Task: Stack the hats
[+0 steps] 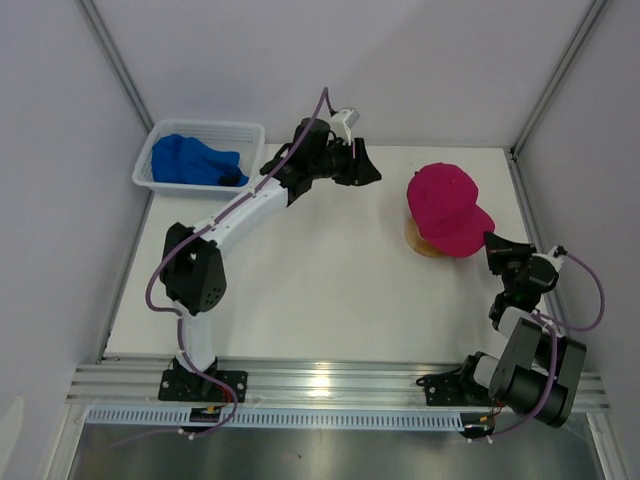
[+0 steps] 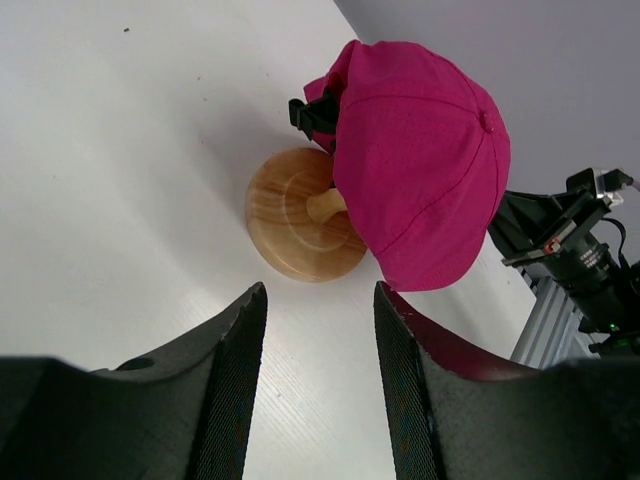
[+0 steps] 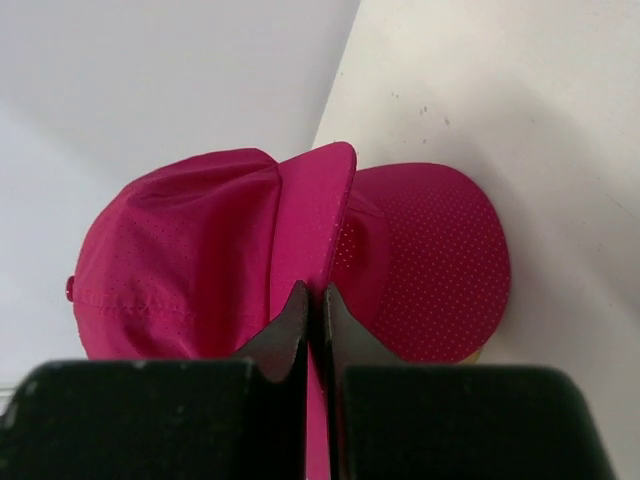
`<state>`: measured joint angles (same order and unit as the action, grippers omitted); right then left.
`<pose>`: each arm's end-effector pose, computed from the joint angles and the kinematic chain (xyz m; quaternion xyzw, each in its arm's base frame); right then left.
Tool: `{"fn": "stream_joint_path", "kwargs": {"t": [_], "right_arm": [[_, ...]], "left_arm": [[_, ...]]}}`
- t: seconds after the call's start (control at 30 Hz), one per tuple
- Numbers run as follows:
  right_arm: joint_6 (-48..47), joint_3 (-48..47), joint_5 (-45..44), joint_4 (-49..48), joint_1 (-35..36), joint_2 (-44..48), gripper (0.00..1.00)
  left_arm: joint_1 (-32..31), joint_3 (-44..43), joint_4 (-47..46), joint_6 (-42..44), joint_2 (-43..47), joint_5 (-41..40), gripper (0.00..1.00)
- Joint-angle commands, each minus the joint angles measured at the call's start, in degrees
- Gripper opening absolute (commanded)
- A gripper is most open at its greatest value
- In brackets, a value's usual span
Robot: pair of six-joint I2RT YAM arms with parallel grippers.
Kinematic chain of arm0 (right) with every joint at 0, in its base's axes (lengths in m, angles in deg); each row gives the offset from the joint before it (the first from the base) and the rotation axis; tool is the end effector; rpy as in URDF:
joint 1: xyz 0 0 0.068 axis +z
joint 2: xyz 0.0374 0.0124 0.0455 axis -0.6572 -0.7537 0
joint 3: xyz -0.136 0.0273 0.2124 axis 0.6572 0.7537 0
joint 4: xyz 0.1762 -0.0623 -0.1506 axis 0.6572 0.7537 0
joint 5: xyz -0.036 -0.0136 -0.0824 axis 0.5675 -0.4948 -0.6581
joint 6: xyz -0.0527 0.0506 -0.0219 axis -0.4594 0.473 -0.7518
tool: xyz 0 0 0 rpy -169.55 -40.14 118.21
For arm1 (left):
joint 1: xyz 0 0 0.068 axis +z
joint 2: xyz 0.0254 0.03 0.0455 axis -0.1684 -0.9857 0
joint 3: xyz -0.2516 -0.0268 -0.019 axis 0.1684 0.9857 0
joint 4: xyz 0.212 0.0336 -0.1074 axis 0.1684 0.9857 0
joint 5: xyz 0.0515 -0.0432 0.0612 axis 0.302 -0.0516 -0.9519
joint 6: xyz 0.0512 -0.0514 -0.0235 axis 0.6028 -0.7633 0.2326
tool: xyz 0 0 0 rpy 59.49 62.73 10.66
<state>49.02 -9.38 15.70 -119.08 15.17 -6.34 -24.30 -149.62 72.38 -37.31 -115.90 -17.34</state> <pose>0.2239 -0.0856 0.1755 0.4589 0.6031 0.3301 0.5627 0.3693 -0.2798 0.3170 0.1760 0.7952 -0.4189 0.4015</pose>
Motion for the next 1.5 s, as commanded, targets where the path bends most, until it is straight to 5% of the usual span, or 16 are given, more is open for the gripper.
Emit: {"fn": "stream_joint_path", "kwargs": {"t": [0.0,0.3,0.4,0.43,0.47,0.53,0.6,0.93,1.13,1.47], "right_arm": [[-6.0,-0.9,3.8,0.6,-0.1,-4.6,0.00],[-15.8,-4.2,-1.6,15.1,-0.1,-1.9,0.06],[-19.8,-6.3,-3.8,22.5,-0.1,1.5,0.38],[-20.5,-7.8,-4.3,24.5,-0.1,3.7,0.63],[-21.3,-8.7,-5.2,26.5,-0.2,4.9,0.74],[-23.8,-12.0,-6.1,32.3,-0.2,7.4,0.93],[-25.1,-14.7,-7.0,37.7,-0.2,11.5,0.98],[-28.6,-26.5,4.6,37.3,3.8,17.0,0.98],[-42.2,-39.4,-7.7,42.6,20.3,6.2,0.99],[-43.7,-48.2,-11.3,43.7,21.7,-10.1,0.95]], "left_arm": [[-0.2,0.5,-1.1,1.0,-0.6,2.6,0.50],[-0.5,0.2,-0.9,2.0,-1.2,4.3,0.50],[-1.0,0.7,-0.9,2.1,-1.4,4.1,0.50],[-1.2,0.9,-1.1,1.8,-1.4,4.1,0.51],[-1.3,1.1,-1.2,1.8,-1.5,4.1,0.51],[-1.4,2.0,-2.0,1.3,-1.5,3.1,0.51],[-1.5,3.0,-2.5,0.8,-1.6,2.1,0.52],[-2.2,-0.8,-4.9,-3.9,-5.7,0.5,0.50],[-3.9,3.5,-12.0,-7.0,-6.0,-1.6,0.47],[-3.7,7.5,-21.1,-14.6,-9.3,-2.1,0.39]]}}
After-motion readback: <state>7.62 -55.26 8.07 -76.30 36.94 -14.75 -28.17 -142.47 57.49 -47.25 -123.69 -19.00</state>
